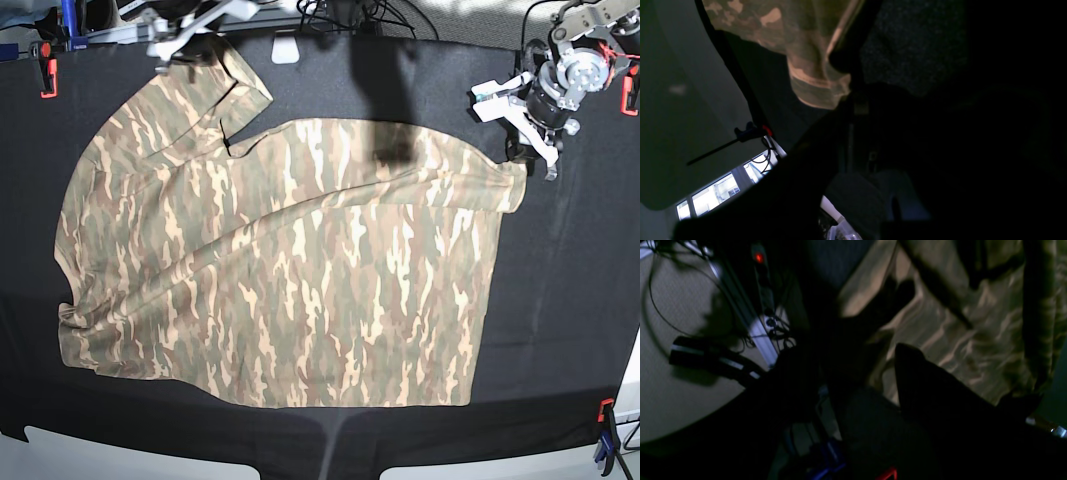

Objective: Layout the t-shirt on the table in an organized manner, then fold the t-shirt properly
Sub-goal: 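Grasp the shirt's collar-side corner with the left gripper, then lift the shirt with both grippers and pull it taut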

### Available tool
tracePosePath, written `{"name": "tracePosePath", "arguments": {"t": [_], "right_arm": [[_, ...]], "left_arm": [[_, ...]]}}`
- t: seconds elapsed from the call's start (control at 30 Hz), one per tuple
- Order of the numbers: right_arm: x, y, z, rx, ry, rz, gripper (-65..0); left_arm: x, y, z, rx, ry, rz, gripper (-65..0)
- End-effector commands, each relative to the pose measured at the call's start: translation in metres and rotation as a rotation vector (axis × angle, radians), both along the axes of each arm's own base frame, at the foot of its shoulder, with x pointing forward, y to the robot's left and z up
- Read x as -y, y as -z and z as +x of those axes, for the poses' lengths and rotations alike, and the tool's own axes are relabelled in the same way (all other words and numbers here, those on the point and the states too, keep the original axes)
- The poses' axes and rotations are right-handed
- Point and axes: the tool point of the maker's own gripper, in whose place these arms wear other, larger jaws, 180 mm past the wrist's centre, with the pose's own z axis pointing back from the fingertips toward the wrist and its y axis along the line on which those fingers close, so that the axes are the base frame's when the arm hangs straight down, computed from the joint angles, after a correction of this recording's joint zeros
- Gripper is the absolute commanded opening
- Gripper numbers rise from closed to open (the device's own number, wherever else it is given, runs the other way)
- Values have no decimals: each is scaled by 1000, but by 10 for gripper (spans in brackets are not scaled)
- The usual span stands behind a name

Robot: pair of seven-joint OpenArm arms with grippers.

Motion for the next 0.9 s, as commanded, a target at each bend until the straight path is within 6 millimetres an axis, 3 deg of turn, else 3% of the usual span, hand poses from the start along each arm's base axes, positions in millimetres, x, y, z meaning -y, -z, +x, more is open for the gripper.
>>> {"name": "tracePosePath", "arguments": {"t": [0.0,0.3,0.37,0.5,0.63,0.87], "right_arm": [[-2,-3,-1,1,-8,9,-299],[12,13,-12,-38,-13,-51,-320],[14,14,-12,-29,-29,-77,-405],[13,7,-8,46,36,-74,-650],[8,-6,-6,156,124,-75,-650],[-24,-24,-12,272,65,-51,-650]], "left_arm": [[-3,-9,8,39,6,5,-650],[-3,-9,8,39,6,5,-650],[-3,-9,8,39,6,5,-650],[-3,-9,8,39,6,5,-650],[-3,-10,8,39,6,6,-650],[-3,-10,8,40,6,6,-650]]}}
